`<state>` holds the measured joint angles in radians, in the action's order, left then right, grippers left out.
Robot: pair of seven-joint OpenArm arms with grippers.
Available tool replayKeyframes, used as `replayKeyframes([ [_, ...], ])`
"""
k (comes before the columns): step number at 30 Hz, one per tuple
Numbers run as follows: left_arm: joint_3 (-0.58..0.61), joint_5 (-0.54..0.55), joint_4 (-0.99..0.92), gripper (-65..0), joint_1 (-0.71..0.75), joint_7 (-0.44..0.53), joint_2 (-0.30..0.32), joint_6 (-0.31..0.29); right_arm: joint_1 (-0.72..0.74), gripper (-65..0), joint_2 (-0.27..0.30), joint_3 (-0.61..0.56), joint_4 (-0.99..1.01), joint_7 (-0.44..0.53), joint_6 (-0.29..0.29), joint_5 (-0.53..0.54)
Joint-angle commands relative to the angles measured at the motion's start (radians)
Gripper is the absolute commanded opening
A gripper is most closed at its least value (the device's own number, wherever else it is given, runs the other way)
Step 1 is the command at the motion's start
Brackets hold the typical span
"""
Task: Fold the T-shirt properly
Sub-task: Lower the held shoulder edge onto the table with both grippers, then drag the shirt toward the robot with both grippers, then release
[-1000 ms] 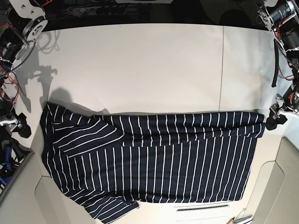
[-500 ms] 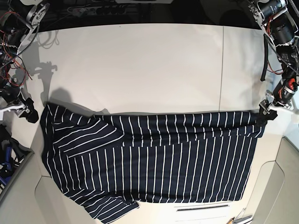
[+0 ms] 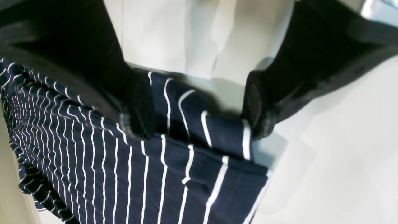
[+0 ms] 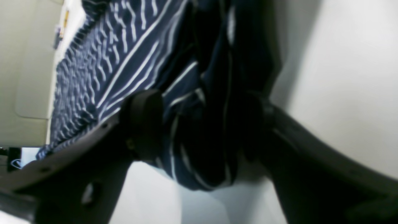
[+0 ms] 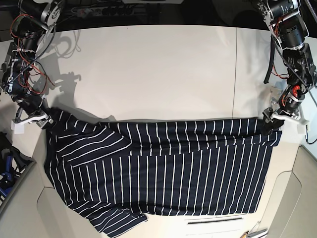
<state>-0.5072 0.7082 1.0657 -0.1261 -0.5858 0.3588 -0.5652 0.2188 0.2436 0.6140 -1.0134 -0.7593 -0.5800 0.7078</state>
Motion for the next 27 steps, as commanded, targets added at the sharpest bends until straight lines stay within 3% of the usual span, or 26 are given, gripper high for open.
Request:
replayKeyframes([
  [1,0.000,0.004,0.014,-19.4,-0.015,-0.001,0.006,0.000,0.018,-26.2,0.004,0.001,-0.015,0.004,-0.008,0.006],
  [6,0.004,-0.002,0.014,-20.2,-0.015,-0.001,-0.001,0.000,0.019,-26.4,-0.019,-0.007,-0.015,0.008,-0.007,0.006],
  [8,0.006,-0.015,0.014,-25.1,-0.018,0.002,-0.002,0.000,0.019,-28.0,-0.019,-0.017,-0.015,0.008,-0.007,0.005],
  [12,0.006,-0.040,0.014,-52.1,-0.024,0.007,-0.002,0.000,0.019,-51.2,-0.019,-0.027,-0.015,0.008,-0.008,0.002],
  [14,0.006,-0.040,0.014,-62.1,-0.024,0.007,-0.001,0.000,0.019,-62.7,-0.019,-0.026,-0.015,0.008,-0.008,0.002],
  [15,0.006,-0.039,0.014,-65.0,-0.024,0.007,-0.001,0.000,0.020,-65.0,-0.018,-0.026,-0.015,0.008,-0.012,0.003],
  [21,0.006,-0.023,0.024,-65.0,-0.023,-0.003,0.019,-0.001,0.023,-65.0,-0.004,-0.026,-0.024,-0.003,-0.019,0.010],
  [27,0.006,0.029,0.130,-65.0,-0.017,-0.089,0.066,-0.023,-0.002,-65.0,0.012,-0.024,-0.105,-0.092,-0.019,0.011],
])
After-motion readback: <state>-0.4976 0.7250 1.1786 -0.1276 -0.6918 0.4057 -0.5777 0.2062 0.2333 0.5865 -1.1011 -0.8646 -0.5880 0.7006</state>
